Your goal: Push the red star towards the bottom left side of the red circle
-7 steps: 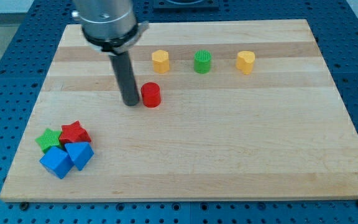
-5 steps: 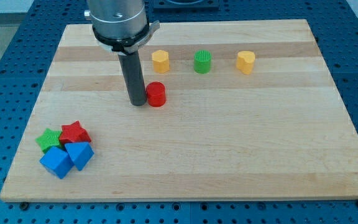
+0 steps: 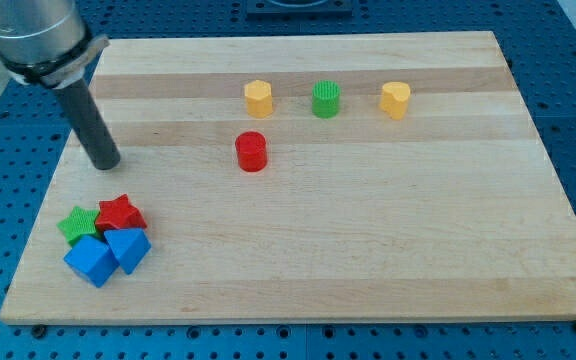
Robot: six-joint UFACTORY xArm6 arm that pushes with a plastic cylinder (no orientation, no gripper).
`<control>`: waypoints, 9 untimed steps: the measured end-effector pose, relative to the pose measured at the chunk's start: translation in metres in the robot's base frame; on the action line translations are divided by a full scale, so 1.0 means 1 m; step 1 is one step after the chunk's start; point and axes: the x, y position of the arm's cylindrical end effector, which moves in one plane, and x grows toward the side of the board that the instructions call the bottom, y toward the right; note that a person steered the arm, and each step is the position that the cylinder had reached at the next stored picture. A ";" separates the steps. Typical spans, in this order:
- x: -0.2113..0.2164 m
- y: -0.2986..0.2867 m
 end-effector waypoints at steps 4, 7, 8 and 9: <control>0.121 -0.019; 0.128 0.033; 0.072 0.058; 0.067 0.063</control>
